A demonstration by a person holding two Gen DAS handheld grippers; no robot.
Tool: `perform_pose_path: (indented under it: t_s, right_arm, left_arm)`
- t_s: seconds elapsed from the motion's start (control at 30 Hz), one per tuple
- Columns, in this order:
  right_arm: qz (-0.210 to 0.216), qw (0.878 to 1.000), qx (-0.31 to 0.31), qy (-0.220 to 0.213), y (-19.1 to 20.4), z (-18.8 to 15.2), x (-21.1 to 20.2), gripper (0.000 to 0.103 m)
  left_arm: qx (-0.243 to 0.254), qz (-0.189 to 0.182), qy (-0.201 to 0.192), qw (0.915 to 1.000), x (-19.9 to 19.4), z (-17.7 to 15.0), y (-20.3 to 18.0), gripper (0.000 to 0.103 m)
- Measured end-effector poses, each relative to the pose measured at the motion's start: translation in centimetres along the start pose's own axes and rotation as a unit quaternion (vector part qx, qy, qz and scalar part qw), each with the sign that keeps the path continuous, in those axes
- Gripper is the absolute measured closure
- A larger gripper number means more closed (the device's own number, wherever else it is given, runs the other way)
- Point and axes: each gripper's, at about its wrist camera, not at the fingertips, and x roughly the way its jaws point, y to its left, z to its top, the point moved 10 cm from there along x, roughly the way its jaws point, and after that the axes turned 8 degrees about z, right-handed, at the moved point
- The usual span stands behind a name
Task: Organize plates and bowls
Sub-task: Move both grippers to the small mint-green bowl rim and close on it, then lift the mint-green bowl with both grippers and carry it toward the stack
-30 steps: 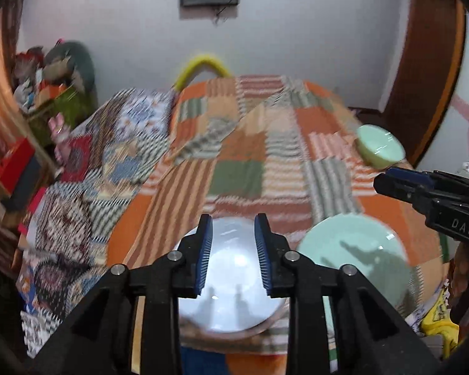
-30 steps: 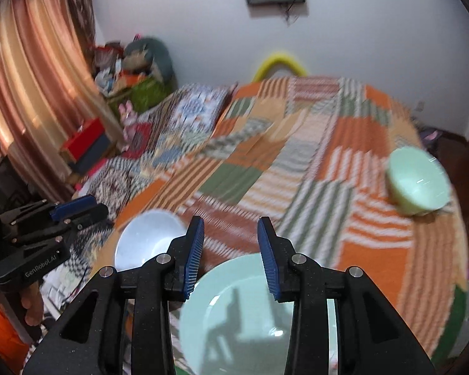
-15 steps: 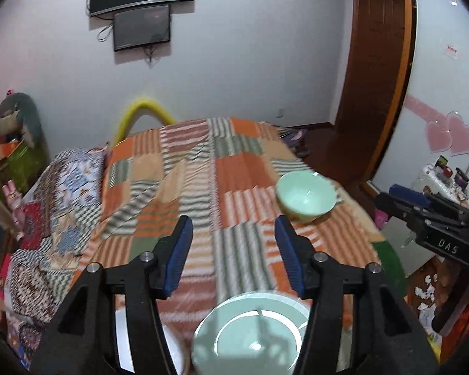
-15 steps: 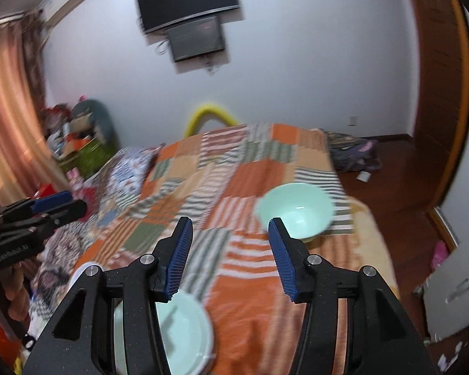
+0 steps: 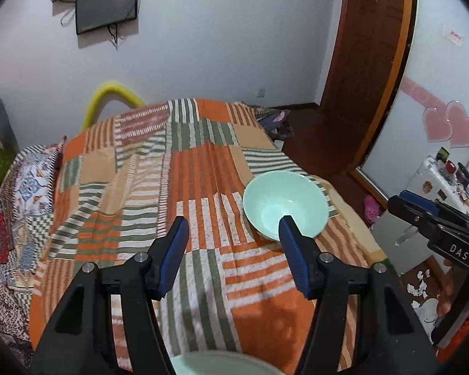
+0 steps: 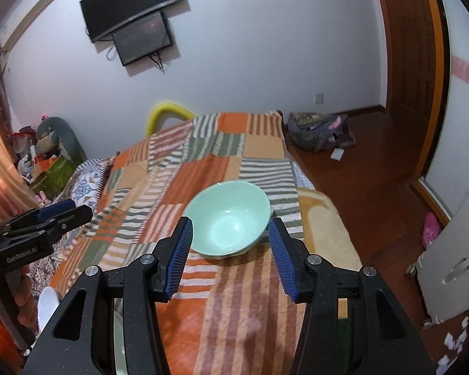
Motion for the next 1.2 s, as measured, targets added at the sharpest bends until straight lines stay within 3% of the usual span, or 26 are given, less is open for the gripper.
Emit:
perform_pose_path:
  t_s: [0.37, 0.6, 0.8, 1.03, 1.2]
  right_arm:
    - [0.011, 0.997, 0.051, 0.05, -4.1, -1.8, 6.0, 0.056]
    - [0.017, 0.995, 0.07, 0.073, -5.3, -2.6, 8.8, 0.056]
    - [0.015, 0.994, 0.066, 0.083, -5.1, -3.2, 10.1, 0.059]
    - [0.017, 0.993, 0.057, 0.102, -4.9, -3.8, 11.3, 0.078]
    - [0.001, 0.993, 0.041, 0.107, -4.5, -3.8, 11.0, 0.078]
  left_arm:
    - [-0.016, -0.02, 0.065, 0.9976, 9.7, -1.1, -1.8, 0.045]
    - [-0.004, -0.033, 0.099, 0.9945, 14.0, -2.4, -3.3, 0.065]
    - [-0.009, -0.044, 0.117, 0.9922, 16.0, -3.3, -3.7, 0.071]
    - [-0.01, -0.066, 0.128, 0.9895, 16.9, -3.3, -4.6, 0.087]
    - [0.001, -0.052, 0.124, 0.9909, 16.6, -3.5, -4.7, 0.089]
